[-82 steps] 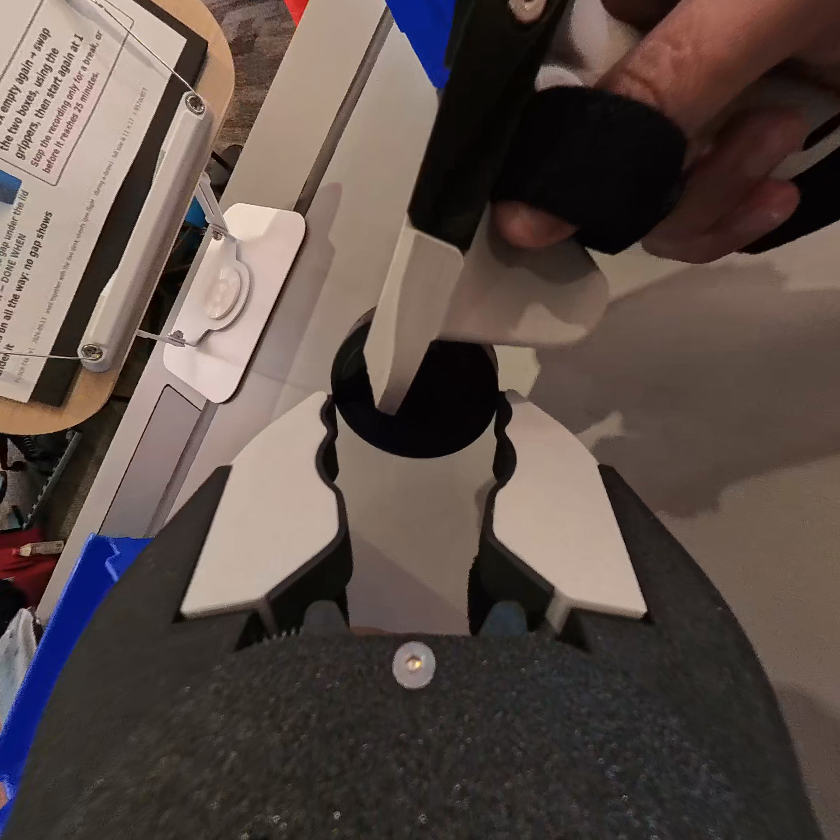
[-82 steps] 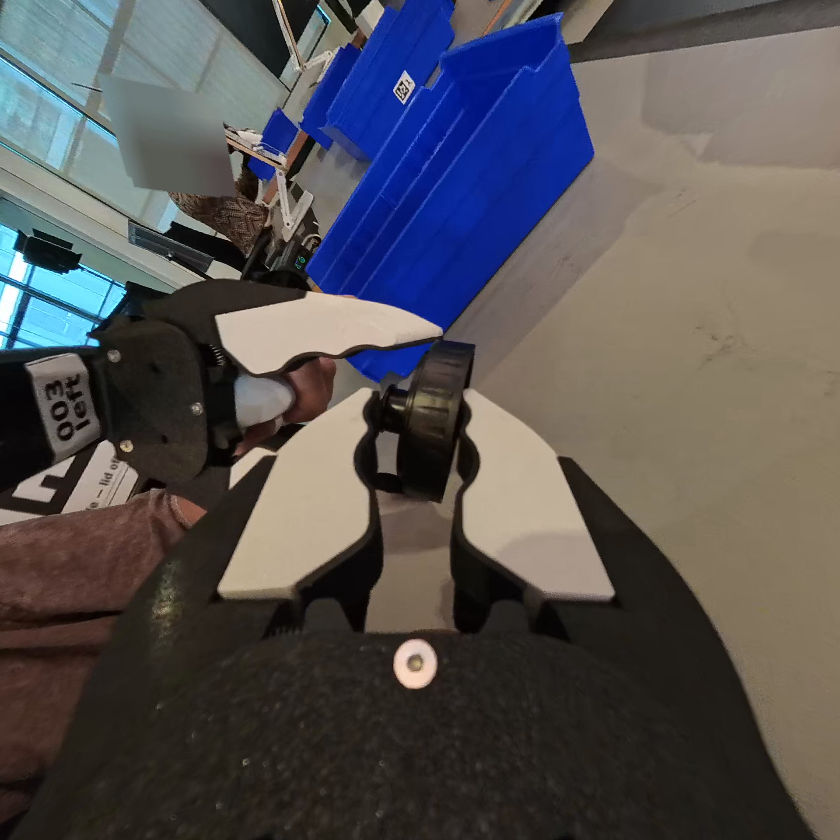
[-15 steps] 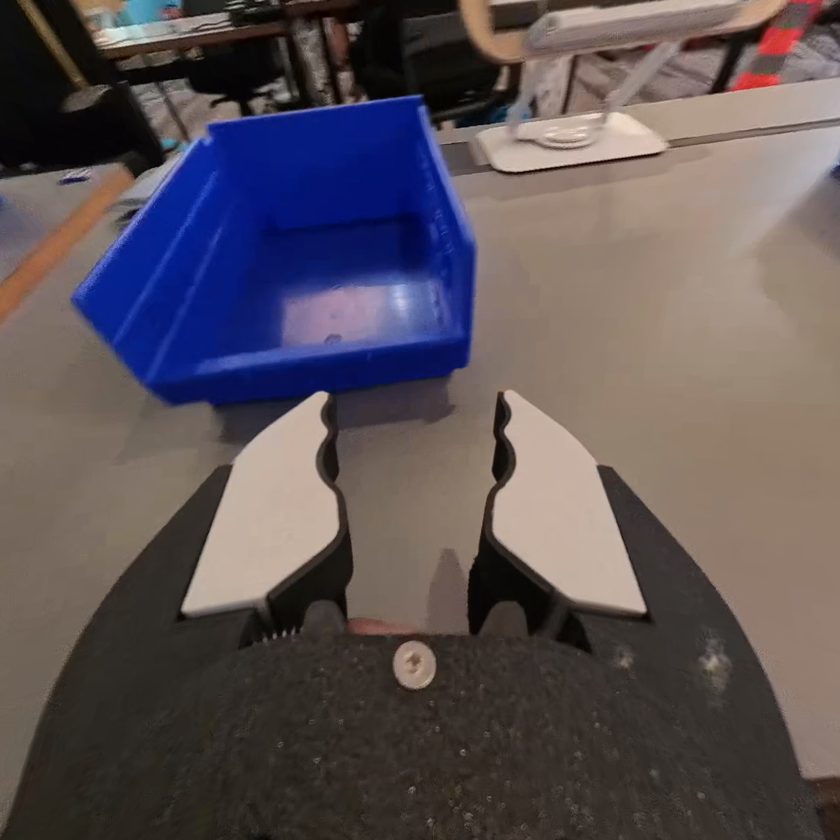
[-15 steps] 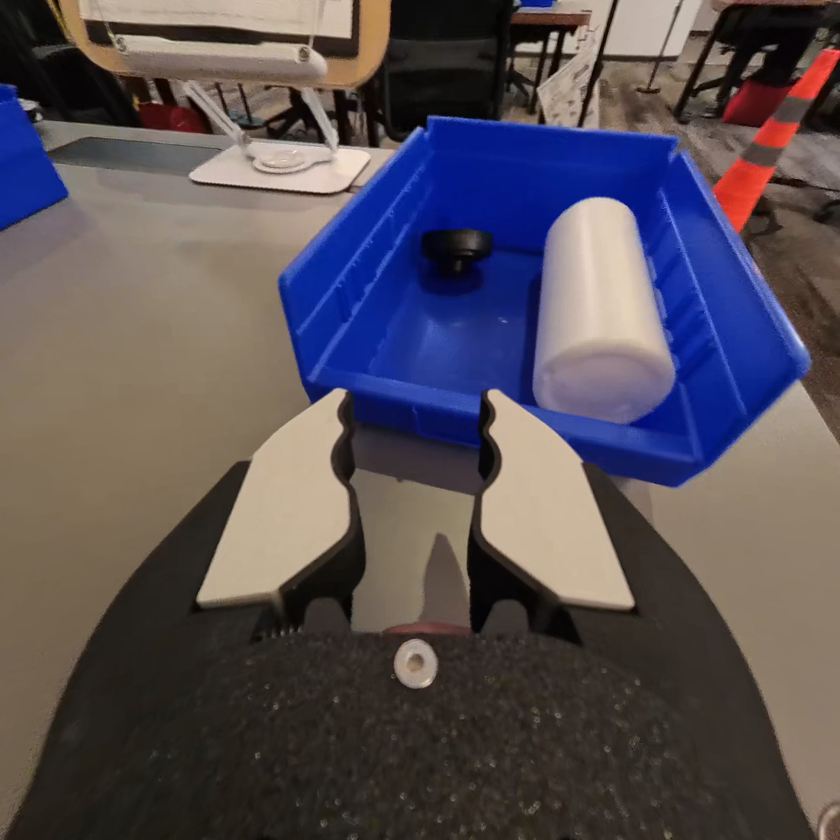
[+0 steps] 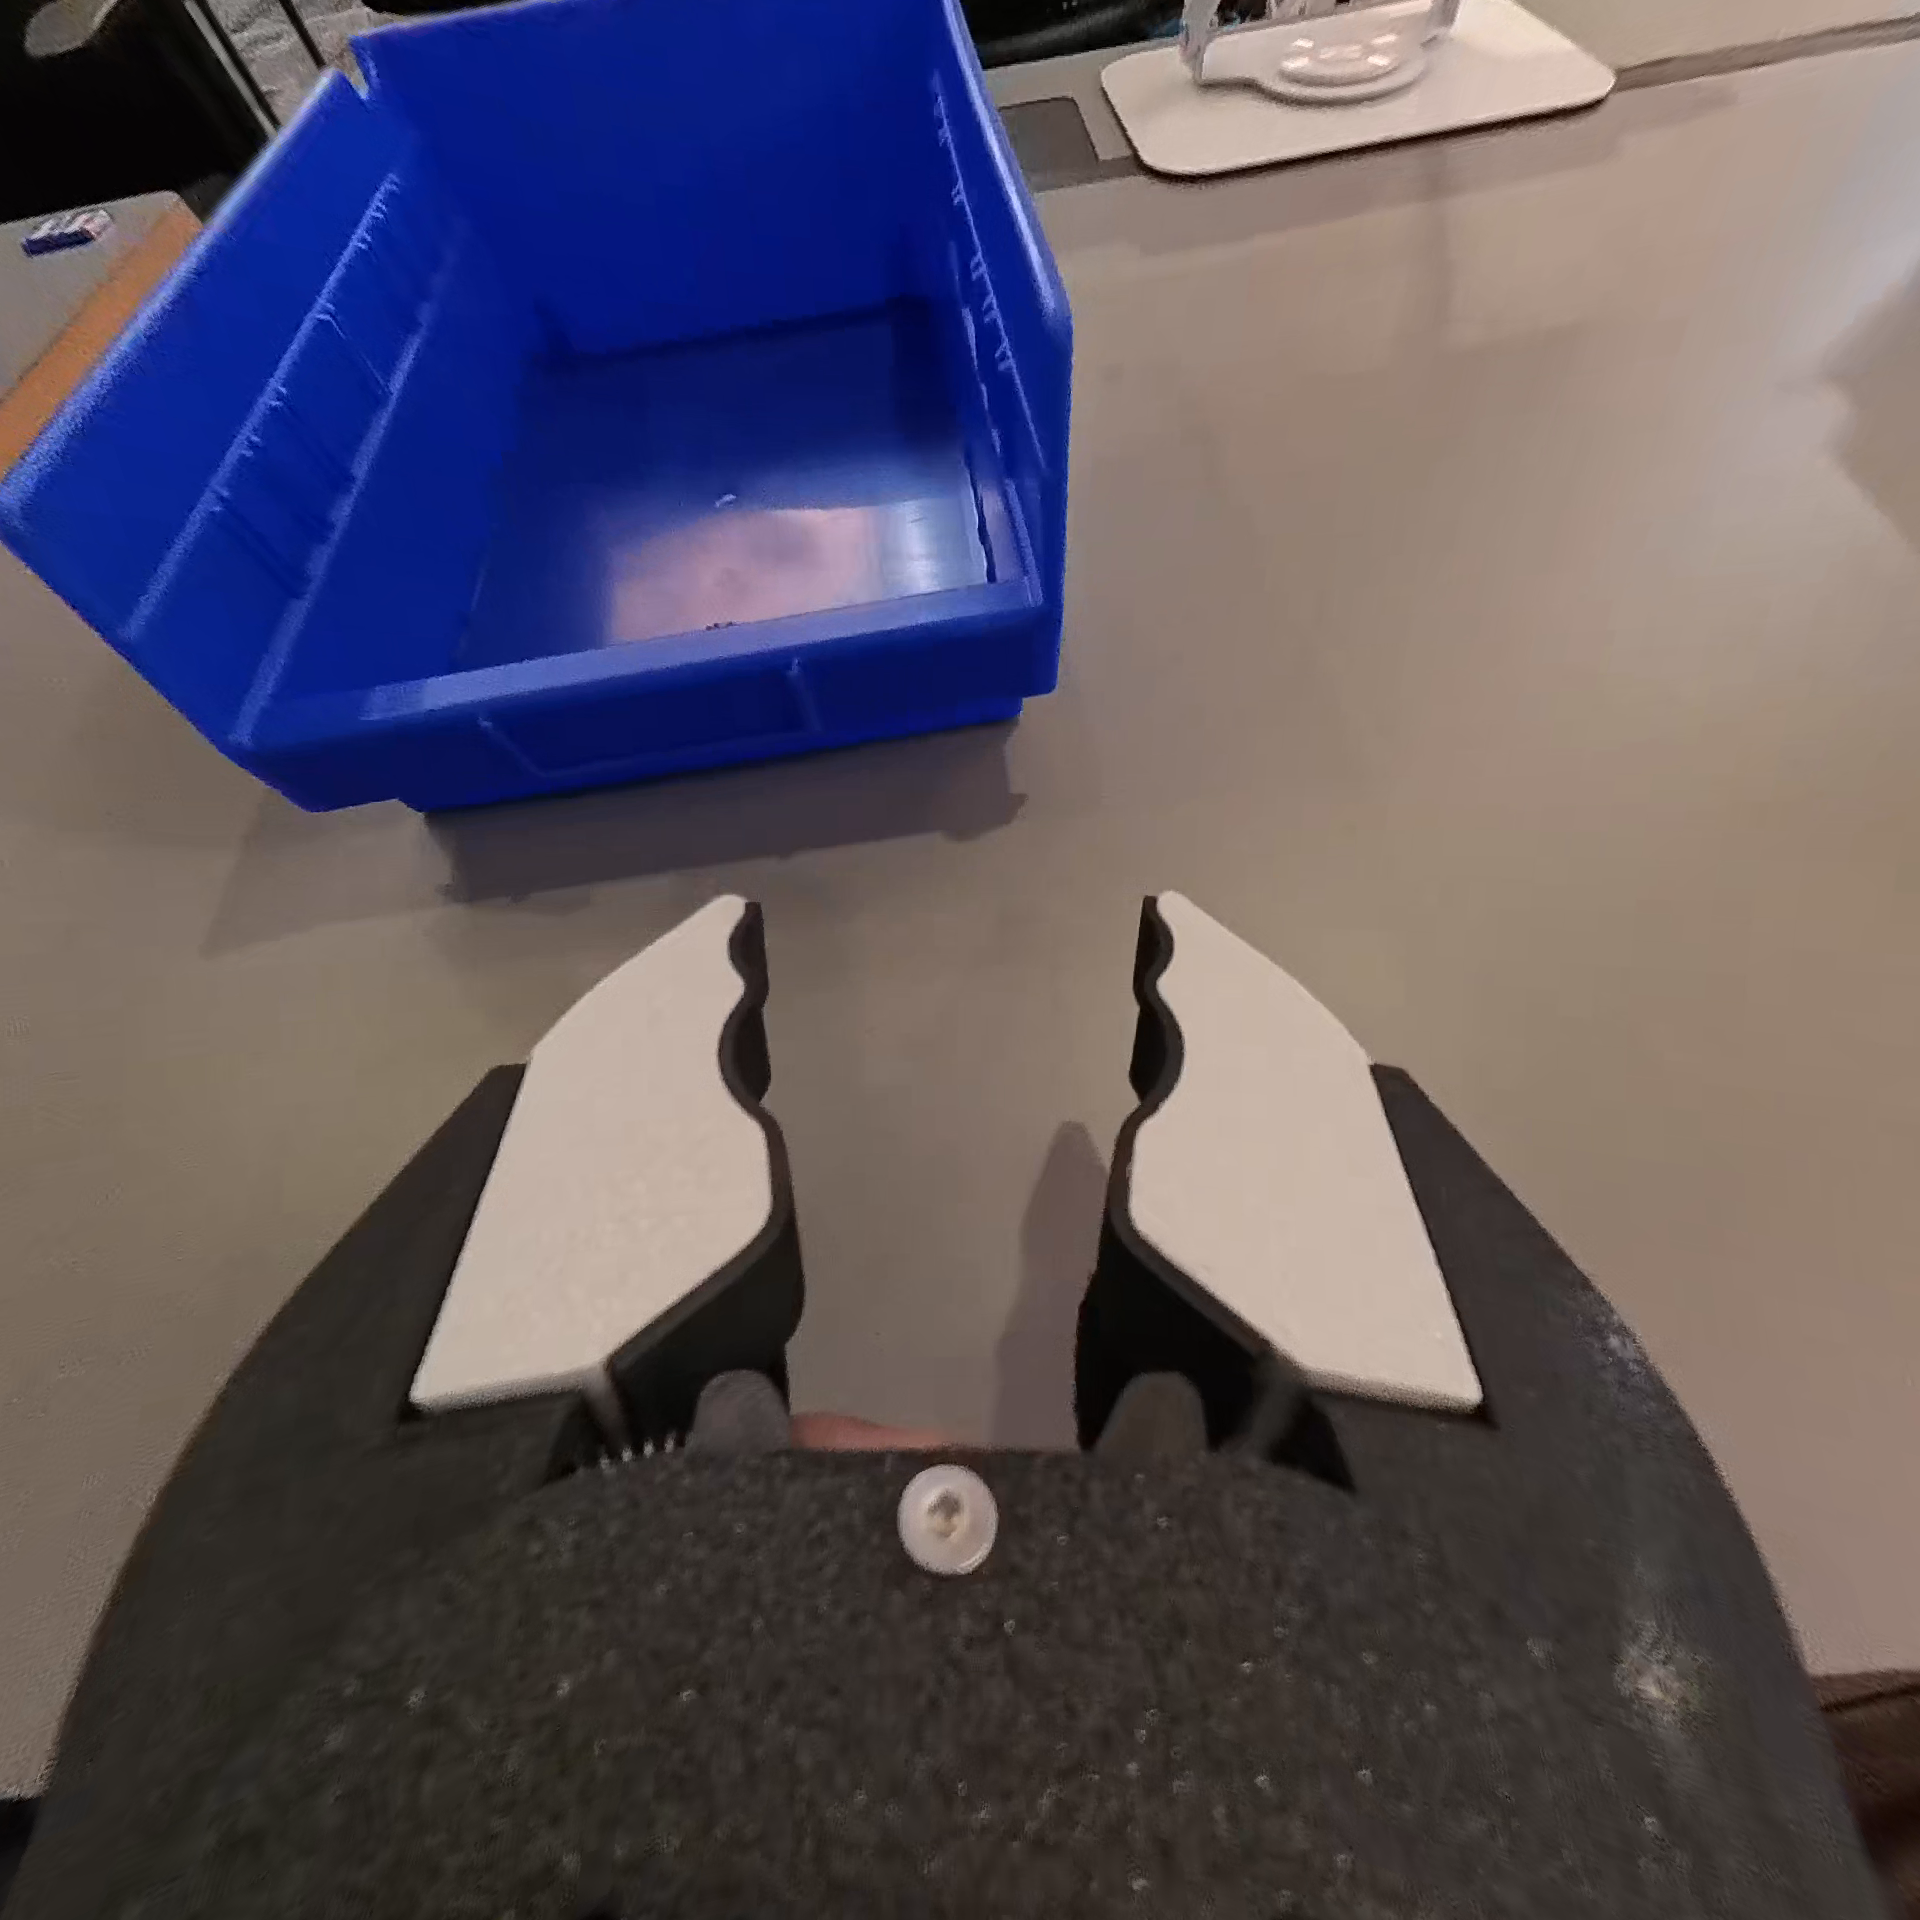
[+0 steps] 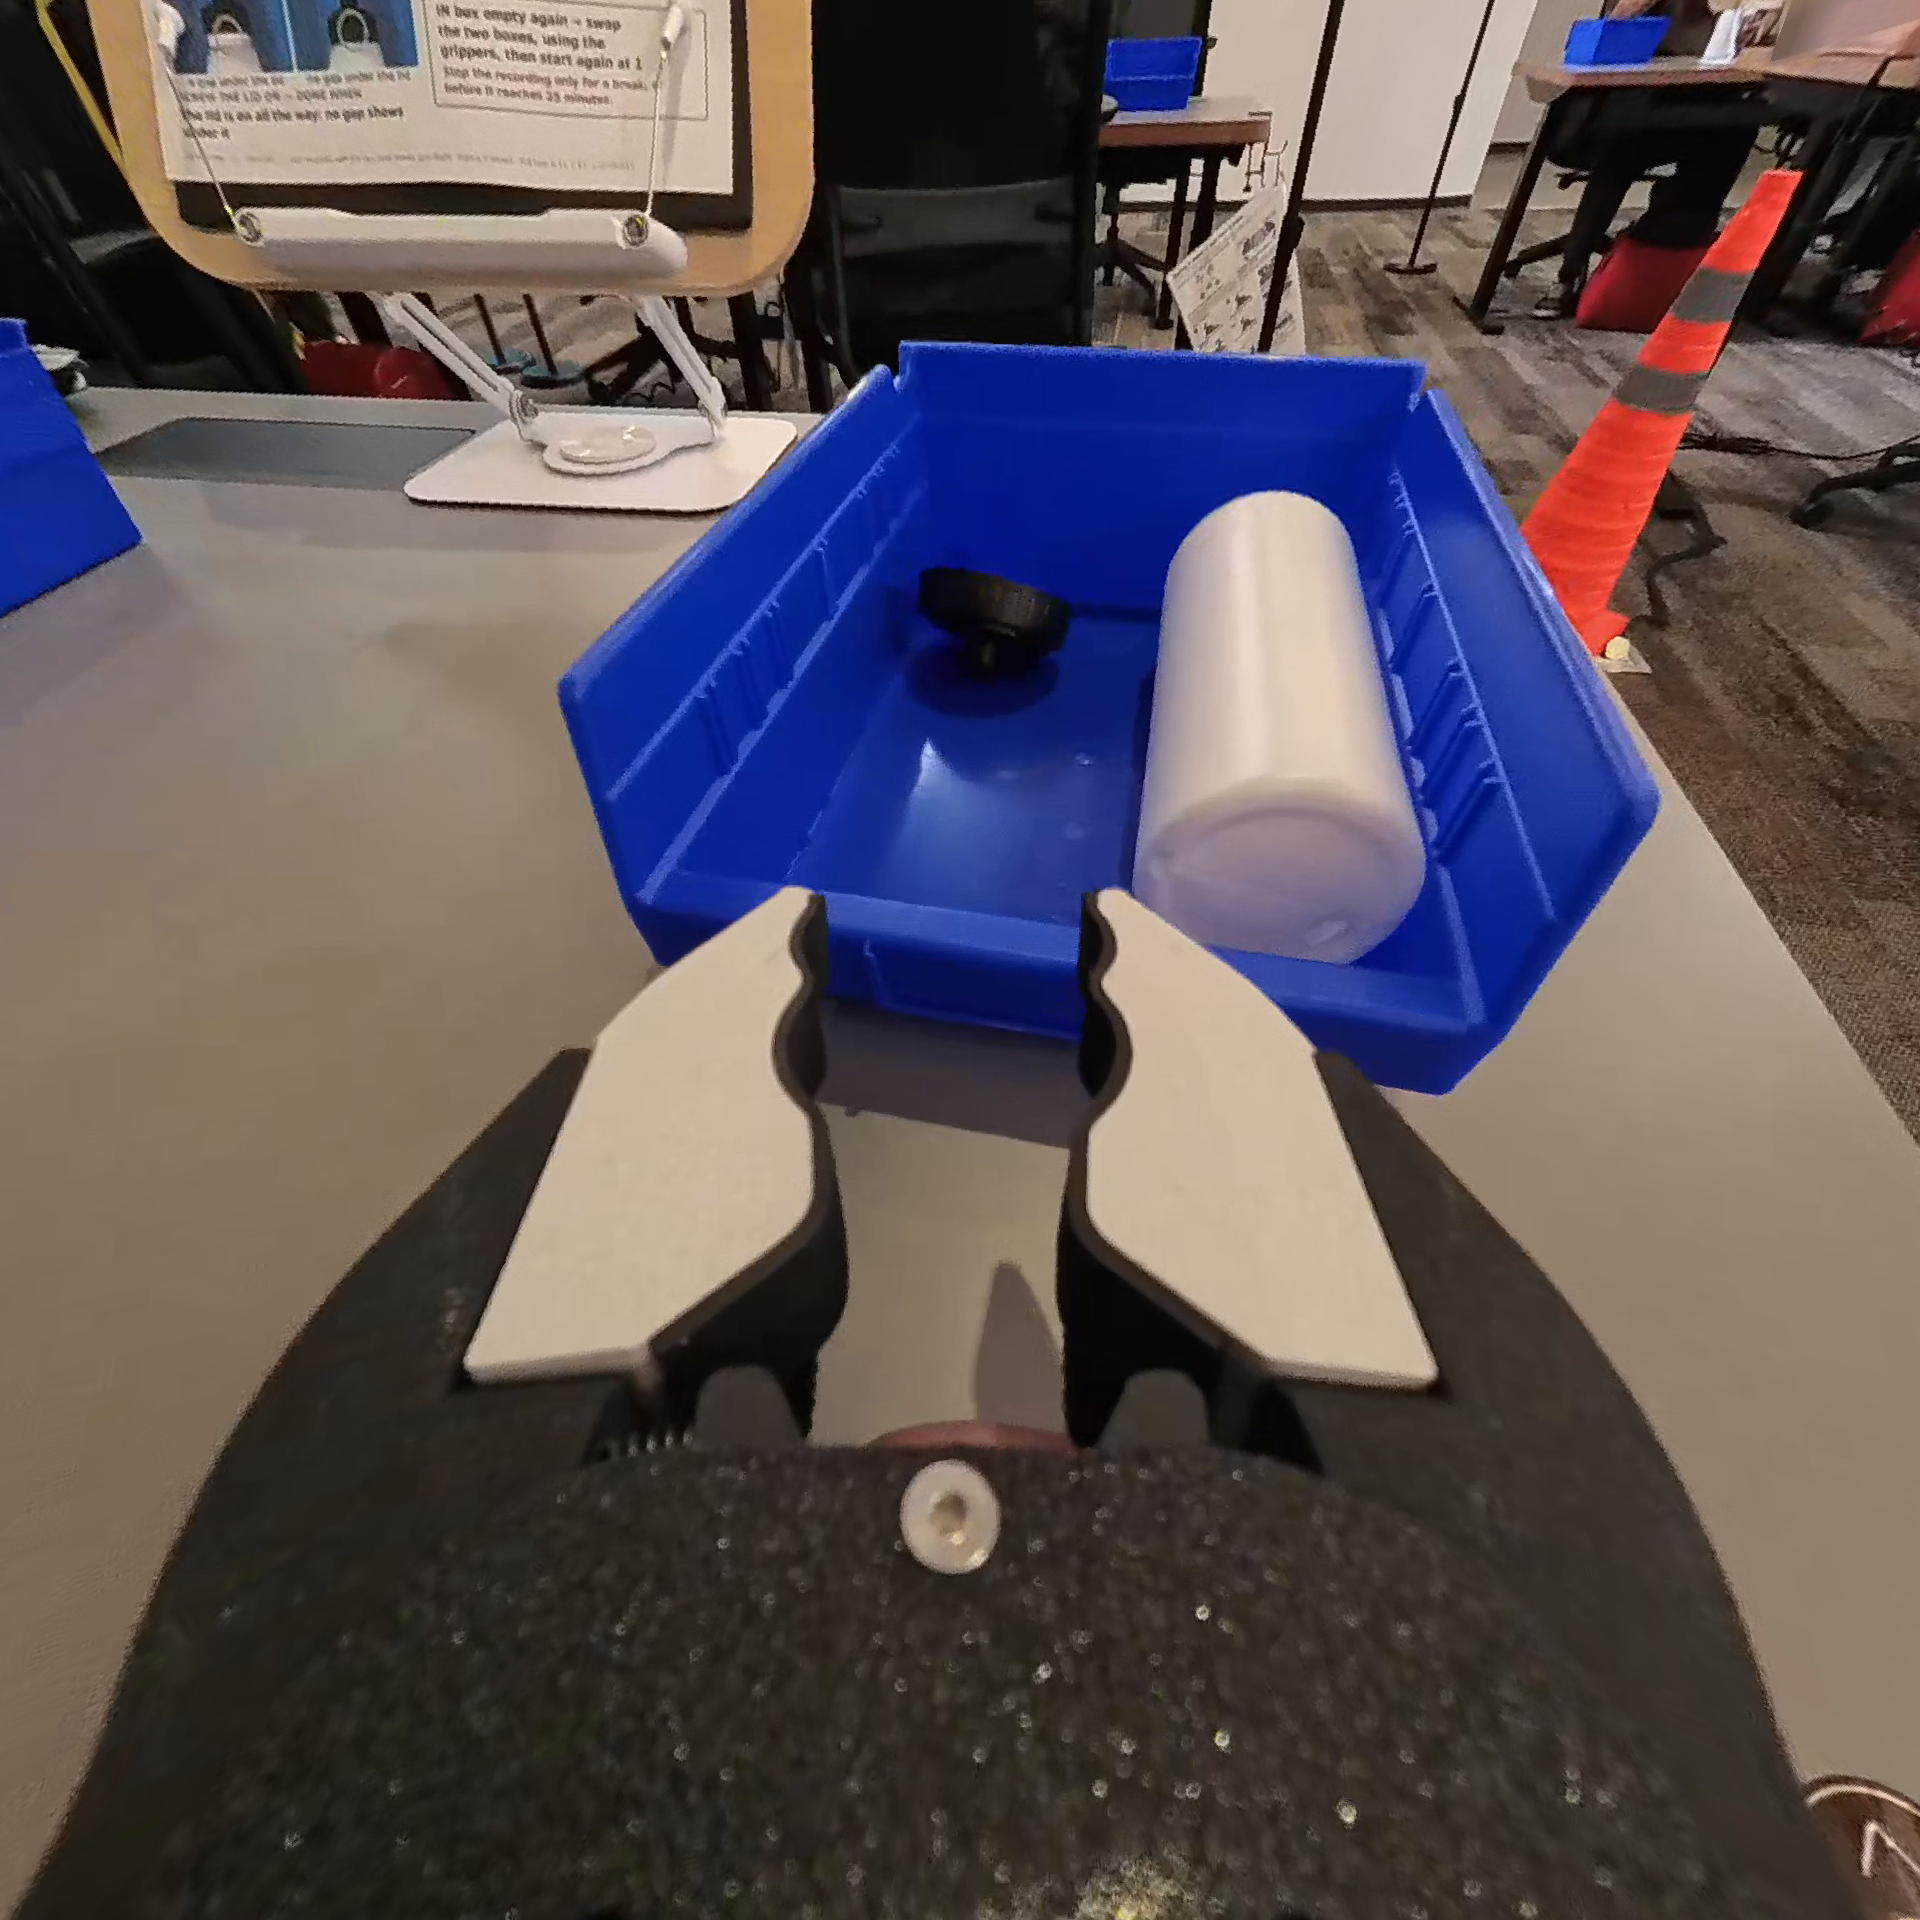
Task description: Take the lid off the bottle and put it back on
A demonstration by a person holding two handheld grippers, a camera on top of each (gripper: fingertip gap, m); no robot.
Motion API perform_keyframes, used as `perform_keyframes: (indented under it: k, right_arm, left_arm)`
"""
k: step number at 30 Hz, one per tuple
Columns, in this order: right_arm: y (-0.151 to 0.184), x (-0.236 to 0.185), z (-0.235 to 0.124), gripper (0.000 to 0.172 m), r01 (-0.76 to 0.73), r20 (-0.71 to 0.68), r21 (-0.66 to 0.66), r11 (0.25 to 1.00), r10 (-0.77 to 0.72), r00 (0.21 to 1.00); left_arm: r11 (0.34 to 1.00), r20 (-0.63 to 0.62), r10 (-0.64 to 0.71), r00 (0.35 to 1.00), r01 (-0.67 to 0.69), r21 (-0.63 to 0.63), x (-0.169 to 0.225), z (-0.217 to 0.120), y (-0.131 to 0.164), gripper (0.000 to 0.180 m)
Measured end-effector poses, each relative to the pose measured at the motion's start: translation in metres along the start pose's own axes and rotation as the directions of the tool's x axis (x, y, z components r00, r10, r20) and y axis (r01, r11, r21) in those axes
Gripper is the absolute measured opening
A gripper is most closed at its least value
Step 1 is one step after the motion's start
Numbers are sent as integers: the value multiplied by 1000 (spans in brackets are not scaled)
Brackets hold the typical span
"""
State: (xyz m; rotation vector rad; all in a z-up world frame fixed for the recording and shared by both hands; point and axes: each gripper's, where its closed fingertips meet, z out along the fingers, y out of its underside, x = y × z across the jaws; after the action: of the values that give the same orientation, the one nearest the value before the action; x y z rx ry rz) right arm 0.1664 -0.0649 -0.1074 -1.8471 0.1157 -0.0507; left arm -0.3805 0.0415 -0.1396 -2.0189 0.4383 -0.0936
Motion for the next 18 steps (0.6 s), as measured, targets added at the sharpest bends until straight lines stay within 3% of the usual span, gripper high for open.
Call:
perform_keyframes:
  k: [3, 5, 8, 11, 15, 16, 18]
  right_arm:
    - [-4, 15, -1, 46, -6, -48, 27, 1000, 8, 999]
    - [-7, 42, -4, 47, 5, -142, 39, 999, 1, 990]
    - [-8, 78, -6, 54, -24, -222, 30, 999, 30, 975]
    - [1, 101, -7, 60, -83, -258, 17, 996, 84, 962]
    - [14, 111, -5, 70, -211, -262, 9, 977, 206, 943]
    - [15, 112, -3, 70, -227, -268, 12, 974, 222, 937]
    - [17, 111, 2, 69, -237, -280, -5, 971, 226, 933]
  left_arm:
    - [993, -45, 114, 993, -112, 45, 34, 5, -15, 65]
    - [976, -215, 217, 952, -206, 70, 116, 12, -32, 69]
    - [941, -513, 331, 792, -314, 123, 277, 12, -49, 75]
    - [927, -545, 375, 750, -321, 195, 388, 32, -92, 77]
    - [960, -512, 278, 813, -253, 121, 457, 91, -136, 81]
    - [969, -509, 243, 826, -236, 79, 464, 104, -137, 75]
    - [984, -518, 151, 842, -178, -1, 468, 118, -135, 47]
